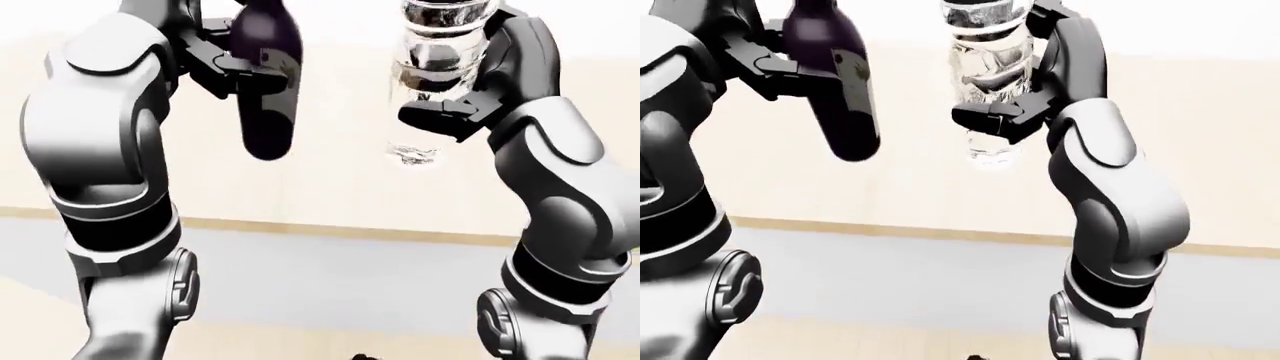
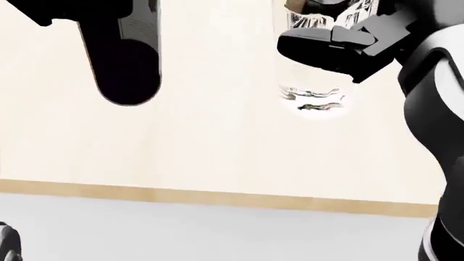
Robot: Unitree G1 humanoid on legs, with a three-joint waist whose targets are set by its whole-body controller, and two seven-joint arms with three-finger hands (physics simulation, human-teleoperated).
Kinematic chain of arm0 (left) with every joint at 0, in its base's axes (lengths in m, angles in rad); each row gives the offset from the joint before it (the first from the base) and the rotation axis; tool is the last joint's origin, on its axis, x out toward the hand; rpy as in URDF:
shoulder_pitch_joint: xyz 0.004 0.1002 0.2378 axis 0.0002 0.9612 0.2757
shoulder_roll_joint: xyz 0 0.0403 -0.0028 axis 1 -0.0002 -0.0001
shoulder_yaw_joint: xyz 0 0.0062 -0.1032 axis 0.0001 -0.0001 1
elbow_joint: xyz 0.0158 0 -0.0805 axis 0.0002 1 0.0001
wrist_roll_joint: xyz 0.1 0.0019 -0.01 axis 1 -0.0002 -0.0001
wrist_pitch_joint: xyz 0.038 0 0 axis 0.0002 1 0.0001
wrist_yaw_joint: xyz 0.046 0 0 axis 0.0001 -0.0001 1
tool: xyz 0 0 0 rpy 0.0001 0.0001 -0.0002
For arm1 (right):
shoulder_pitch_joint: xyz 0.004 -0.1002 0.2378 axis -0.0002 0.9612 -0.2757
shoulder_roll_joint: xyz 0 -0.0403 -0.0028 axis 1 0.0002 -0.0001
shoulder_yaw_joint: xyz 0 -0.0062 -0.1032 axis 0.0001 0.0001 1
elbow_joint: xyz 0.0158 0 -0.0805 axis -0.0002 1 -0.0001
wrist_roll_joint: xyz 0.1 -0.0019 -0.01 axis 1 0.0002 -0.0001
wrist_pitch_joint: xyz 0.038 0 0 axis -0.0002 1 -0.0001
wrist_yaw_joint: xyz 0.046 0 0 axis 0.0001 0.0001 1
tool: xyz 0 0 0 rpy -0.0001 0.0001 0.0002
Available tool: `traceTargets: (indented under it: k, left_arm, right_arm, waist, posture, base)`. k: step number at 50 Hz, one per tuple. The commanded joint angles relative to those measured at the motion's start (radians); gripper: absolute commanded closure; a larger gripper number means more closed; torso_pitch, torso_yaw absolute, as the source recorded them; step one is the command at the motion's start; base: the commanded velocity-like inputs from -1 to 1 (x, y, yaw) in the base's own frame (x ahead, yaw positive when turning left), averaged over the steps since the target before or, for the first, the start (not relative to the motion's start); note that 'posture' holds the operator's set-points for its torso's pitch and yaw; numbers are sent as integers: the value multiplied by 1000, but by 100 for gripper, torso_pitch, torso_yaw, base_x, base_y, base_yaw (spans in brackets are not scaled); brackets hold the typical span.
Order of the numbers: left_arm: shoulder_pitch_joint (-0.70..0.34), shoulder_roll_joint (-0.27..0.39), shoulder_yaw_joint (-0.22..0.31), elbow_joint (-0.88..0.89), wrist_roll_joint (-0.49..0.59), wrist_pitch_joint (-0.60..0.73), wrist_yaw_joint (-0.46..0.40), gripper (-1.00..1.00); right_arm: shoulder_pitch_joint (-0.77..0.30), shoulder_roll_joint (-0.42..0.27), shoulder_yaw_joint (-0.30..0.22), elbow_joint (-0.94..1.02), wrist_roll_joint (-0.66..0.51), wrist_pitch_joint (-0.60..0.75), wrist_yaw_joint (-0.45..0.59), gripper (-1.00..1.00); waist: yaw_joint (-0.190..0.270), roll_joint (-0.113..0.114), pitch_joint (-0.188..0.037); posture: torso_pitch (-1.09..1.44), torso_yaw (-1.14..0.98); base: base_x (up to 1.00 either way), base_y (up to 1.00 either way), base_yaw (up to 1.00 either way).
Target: Move the drinks to the dining counter.
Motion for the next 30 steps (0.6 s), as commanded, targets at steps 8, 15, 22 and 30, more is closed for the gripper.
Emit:
traceTargets:
  k: [8, 15, 22, 30]
  left_arm:
    - [-52, 33, 44, -34, 12, -22, 11, 100]
    - [-49, 37, 47, -39, 9, -18, 11, 100]
    - [-41, 36, 48, -36, 7, -27, 13, 100]
    - [-33, 34, 47, -42, 6, -26, 16, 100]
  right_arm:
    - [-42, -7, 12, -29, -7, -22, 11, 100]
    - [-41, -5, 13, -35, -17, -16, 15, 100]
    - [-39, -1, 15, -36, -28, -17, 22, 100]
    - [-35, 2, 15, -35, -38, -18, 29, 100]
  waist:
    - [59, 98, -62]
    - [59, 56, -19]
    - [56, 23, -35]
    - [29, 21, -47]
  posture:
    - [0, 0]
    - [0, 0]
    - [0, 0]
    - [0, 0]
  base:
    - [-95, 0, 0]
    - [-10, 0, 0]
    - [0, 0, 0]
    - [0, 0, 0]
